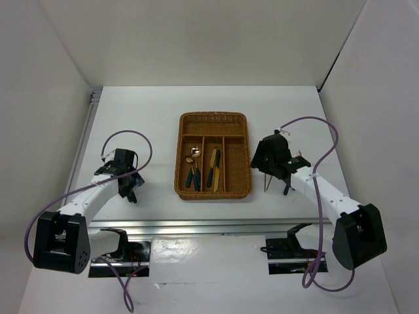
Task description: Sort the eating utensils into containers
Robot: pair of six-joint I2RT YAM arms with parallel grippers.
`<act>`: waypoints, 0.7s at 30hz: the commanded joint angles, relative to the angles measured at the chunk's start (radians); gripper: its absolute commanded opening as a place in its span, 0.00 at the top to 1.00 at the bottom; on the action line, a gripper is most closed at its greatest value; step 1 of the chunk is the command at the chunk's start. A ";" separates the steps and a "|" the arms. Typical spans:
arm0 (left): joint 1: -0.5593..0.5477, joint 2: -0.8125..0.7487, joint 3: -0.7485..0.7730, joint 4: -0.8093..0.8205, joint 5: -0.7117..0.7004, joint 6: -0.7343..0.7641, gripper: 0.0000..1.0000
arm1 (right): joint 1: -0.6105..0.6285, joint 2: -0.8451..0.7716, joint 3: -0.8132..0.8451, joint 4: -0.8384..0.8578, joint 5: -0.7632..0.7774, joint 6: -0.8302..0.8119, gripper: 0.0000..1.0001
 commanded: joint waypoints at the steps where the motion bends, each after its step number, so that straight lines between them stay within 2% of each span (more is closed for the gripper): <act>1: 0.017 0.025 -0.014 0.040 0.020 0.015 0.38 | -0.007 -0.012 -0.011 0.040 0.002 -0.012 0.34; 17: 0.046 0.094 -0.023 0.040 0.052 0.024 0.37 | -0.007 -0.012 -0.011 0.031 0.002 -0.012 0.34; 21: 0.055 0.118 -0.023 0.049 0.073 0.043 0.41 | -0.007 -0.012 -0.011 0.031 0.002 -0.012 0.34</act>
